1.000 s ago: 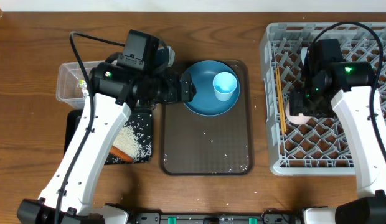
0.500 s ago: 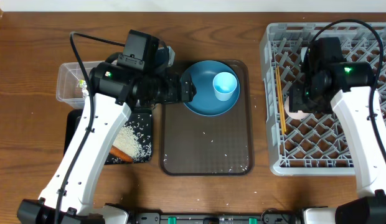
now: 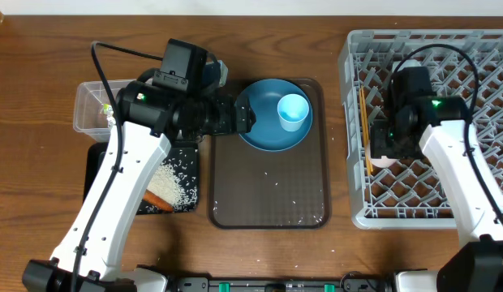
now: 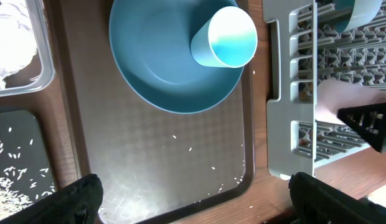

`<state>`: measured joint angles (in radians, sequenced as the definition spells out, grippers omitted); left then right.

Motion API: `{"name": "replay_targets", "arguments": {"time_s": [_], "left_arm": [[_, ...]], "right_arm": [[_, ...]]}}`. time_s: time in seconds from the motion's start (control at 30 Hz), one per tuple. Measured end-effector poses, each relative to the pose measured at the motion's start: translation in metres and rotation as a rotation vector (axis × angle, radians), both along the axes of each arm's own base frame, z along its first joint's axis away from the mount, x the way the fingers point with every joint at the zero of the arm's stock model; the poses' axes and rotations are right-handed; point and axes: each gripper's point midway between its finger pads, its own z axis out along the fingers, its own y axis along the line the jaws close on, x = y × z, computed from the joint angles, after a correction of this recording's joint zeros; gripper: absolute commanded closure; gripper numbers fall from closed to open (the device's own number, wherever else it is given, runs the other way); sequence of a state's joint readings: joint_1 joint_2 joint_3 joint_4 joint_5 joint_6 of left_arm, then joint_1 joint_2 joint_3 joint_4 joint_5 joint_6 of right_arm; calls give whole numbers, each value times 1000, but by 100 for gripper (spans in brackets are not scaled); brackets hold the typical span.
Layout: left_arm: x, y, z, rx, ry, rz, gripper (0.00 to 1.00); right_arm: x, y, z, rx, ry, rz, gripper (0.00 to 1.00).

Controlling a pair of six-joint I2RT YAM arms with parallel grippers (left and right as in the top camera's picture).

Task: Sort waste into correct bins and load items into the dishwasher rack
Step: 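Lower the pink cup into the rack and open the right gripper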

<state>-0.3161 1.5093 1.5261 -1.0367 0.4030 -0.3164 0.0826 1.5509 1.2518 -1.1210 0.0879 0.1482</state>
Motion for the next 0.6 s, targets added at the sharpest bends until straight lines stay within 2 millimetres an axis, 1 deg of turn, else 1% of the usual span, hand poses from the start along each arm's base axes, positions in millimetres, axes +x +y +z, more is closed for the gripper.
{"name": "replay_targets", "arguments": {"time_s": [0.07,0.13,0.17,0.2,0.23,0.3,0.43,0.6], "left_arm": [[0,0,0,0,0,0,2],[0,0,0,0,0,0,2],[0,0,0,0,0,0,2],[0,0,0,0,0,0,2],[0,0,0,0,0,0,2],[0,0,0,0,0,0,2],[0,0,0,2,0,1,2],[0,0,0,3,0,2,2]], "right_arm": [[0,0,-5,0,-2,0,51],[0,-1,-11,0,-3,-2,46],[0,-2,-13,2,-3,-6,39],[0,-4,-14,1,-5,-13,25],[1,-6,-14,1,-6,-18,15],[1,-10,-14,-6,-7,-27,6],[-2,-10,-14,-9,4,-19,1],[-12,-10,-14,-10,48,-18,1]]}}
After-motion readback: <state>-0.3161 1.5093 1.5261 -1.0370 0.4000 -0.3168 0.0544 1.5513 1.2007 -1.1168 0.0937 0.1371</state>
